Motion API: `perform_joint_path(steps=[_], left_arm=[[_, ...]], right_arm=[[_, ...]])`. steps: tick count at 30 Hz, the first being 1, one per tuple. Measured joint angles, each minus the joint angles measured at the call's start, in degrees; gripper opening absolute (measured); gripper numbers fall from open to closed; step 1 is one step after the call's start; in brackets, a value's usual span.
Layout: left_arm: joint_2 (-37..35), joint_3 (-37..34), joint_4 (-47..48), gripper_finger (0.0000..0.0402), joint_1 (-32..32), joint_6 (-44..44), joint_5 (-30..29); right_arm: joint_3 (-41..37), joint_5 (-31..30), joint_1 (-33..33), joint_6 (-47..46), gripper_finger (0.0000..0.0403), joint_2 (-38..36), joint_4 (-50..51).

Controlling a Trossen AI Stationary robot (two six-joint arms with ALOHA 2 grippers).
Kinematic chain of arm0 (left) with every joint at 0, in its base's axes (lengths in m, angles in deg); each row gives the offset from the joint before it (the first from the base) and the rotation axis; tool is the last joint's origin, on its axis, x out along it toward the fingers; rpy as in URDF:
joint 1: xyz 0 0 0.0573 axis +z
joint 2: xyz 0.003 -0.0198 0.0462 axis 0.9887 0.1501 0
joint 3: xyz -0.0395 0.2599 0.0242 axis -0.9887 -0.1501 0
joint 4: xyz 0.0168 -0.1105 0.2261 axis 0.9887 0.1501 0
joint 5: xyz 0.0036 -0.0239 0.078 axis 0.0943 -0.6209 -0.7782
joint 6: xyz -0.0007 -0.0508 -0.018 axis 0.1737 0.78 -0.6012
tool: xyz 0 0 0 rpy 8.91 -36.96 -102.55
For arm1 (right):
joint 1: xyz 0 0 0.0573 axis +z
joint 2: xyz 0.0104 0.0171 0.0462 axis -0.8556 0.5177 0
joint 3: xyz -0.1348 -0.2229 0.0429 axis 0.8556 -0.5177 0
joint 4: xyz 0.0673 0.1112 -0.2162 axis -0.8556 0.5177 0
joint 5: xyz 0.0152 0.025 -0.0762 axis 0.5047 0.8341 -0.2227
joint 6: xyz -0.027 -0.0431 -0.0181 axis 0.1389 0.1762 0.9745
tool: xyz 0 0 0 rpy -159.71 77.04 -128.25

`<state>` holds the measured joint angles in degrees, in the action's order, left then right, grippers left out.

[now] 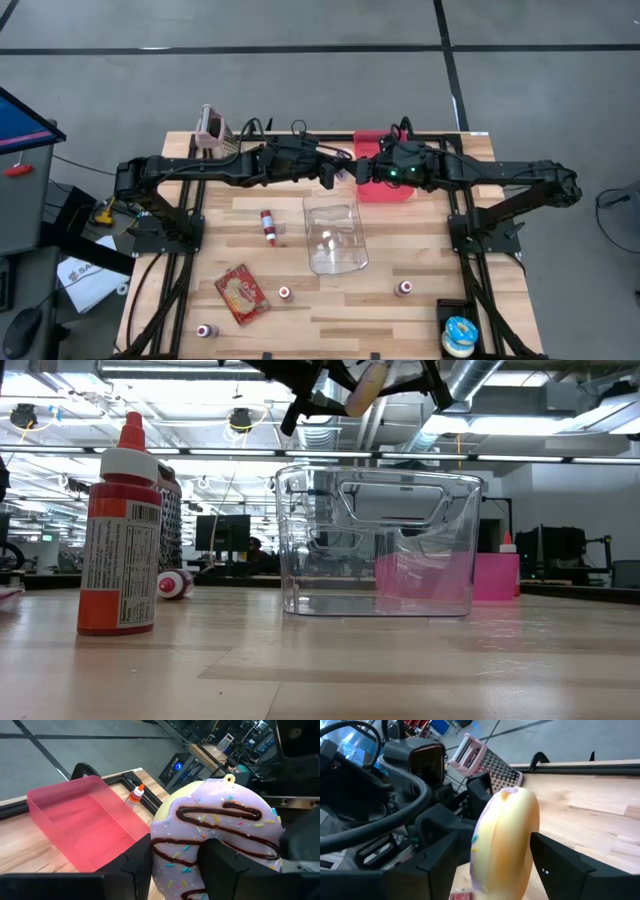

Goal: Pick & Place Food Item
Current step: Put the violet donut into the black bin

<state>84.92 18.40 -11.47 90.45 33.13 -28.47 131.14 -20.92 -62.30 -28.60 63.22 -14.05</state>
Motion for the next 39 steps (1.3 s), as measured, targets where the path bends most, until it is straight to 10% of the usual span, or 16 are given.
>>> perform_joint_path(steps=[14, 39], left_arm=[[-0.02, -0.04, -0.04, 0.0136, 0.00, 0.00, 0.14], [-9.03, -0.17, 9.98, 0.0200, 0.00, -7.08, 0.99]], right_arm=[[0.00, 1.51, -0.43, 1.05, 0.0146, 0.00, 0.09], [0.02, 1.53, -0.45, 1.81, 0.0136, -0.09, 0.88]])
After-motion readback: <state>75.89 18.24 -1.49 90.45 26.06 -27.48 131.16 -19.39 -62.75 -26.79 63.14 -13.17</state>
